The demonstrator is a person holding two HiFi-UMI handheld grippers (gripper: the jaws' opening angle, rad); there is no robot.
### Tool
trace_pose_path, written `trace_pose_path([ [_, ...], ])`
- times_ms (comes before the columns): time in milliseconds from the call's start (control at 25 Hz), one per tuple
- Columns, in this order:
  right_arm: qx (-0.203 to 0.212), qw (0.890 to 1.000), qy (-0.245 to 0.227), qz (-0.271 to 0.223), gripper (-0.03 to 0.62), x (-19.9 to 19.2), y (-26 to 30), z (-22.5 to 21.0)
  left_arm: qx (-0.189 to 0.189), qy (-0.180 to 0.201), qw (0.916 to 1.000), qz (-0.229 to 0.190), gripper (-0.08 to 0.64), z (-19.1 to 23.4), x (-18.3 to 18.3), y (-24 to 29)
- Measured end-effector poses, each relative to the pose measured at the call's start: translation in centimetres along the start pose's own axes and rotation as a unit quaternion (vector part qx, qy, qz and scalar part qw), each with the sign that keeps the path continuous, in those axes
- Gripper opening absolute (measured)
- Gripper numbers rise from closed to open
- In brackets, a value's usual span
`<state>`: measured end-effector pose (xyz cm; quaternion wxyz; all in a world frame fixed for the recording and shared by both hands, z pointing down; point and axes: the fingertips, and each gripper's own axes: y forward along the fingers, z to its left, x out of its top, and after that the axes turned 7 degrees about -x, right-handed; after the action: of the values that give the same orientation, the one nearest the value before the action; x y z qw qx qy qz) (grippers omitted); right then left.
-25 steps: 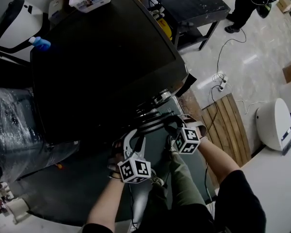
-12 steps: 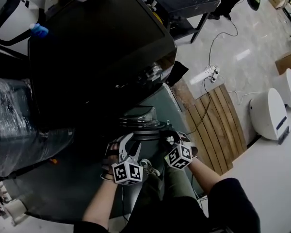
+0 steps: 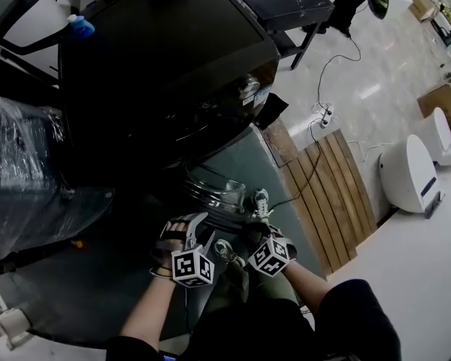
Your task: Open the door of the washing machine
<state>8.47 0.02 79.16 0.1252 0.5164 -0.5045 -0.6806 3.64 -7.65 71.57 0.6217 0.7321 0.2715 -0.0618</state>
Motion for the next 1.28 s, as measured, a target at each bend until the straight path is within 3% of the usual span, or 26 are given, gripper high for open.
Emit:
trace_pose_path([
  [200,0.040,0.999,-0.004,0.015,0.209,0.4,-0.5,5.2,-0.015,0.031,0.9991,0.025,0.221,-3.4,-2.6,-1.8],
  [400,0.087,0.996,-0.011,-0.005,0.241,1.9,-1.9,9.7,-0.013,0.048,0.9968,0.063,0.236,-6.2,-5.5,-3.7],
  [640,0.100,0.994,-0.041,-0.021,0.244,4.7,-3.0,11.5,0.033,-0.012,0.9937,0.107,0.262,-8.7,-11.3,-7.4],
  [720,0.096,0.994,-0.047,-0.029,0.244,5.9,-3.0,11.8,0.040,-0.081,0.9887,0.120,0.262,-9.5,-14.0,-8.5],
  [800,0.095,0.993,-0.061,-0.040,0.242,7.3,-3.1,12.1,0.054,-0.182,0.9745,0.119,0.261,-10.3,-16.6,-9.7],
  [880,0.095,0.991,-0.076,-0.055,0.241,8.8,-3.4,12.4,0.079,-0.258,0.9564,0.111,0.236,-11.0,-18.8,-10.9],
  [1000,0.091,0.990,-0.080,-0.072,0.241,11.0,-4.0,12.9,0.126,-0.358,0.9205,0.094,0.166,-11.8,-21.7,-12.9],
  [1280,0.096,0.986,-0.098,-0.094,0.242,13.9,-5.2,15.2,0.199,-0.511,0.8347,0.045,0.055,-12.0,-28.1,-16.2],
])
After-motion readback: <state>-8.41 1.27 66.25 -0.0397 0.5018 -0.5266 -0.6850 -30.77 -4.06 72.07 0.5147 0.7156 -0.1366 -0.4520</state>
